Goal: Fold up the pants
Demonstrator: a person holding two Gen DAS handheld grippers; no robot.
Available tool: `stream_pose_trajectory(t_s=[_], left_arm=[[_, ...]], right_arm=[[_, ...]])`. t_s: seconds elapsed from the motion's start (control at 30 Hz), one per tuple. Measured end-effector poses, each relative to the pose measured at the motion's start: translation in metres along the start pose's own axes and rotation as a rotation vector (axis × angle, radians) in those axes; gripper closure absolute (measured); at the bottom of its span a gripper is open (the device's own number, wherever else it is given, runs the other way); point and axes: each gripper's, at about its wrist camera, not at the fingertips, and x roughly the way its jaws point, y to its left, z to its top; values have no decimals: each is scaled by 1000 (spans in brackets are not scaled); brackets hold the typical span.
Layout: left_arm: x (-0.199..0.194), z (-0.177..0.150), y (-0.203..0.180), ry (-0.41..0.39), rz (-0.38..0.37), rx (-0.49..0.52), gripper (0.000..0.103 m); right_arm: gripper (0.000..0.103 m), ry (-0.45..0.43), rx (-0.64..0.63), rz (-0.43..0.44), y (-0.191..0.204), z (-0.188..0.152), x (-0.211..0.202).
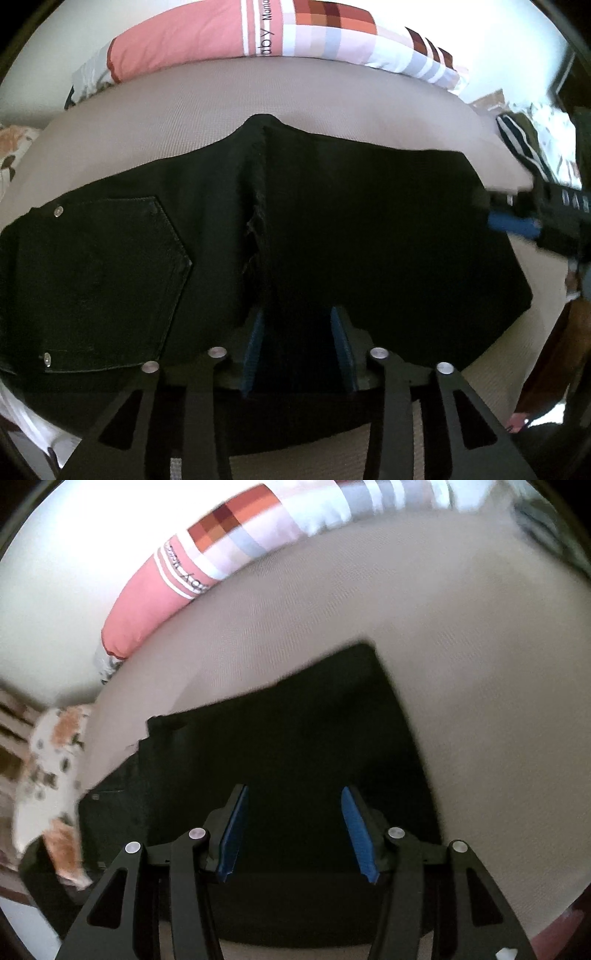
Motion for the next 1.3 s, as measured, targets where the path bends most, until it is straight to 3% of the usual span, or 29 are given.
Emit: stream_pose_trajectory(t_s=[0.27,0.53,0.83,0.9,1.3], left_arm=[[0,-5,1,-28,-10,21,55],[0,-5,3,-35,-14,25,52],[-7,3,10,-45,33,4,46],[-11,4,14,-57,44,-1,41],[-43,11,55,-138,149,-29,34]], right_arm=[[53,-8,-136,-142,-7,41,22],[50,-13,-232,-291,5,54,46],[52,-50,-131,-201,-2,57,14],[52,-58,-118,-167,0,53,6],[49,27,-71,14,42,2,-17]])
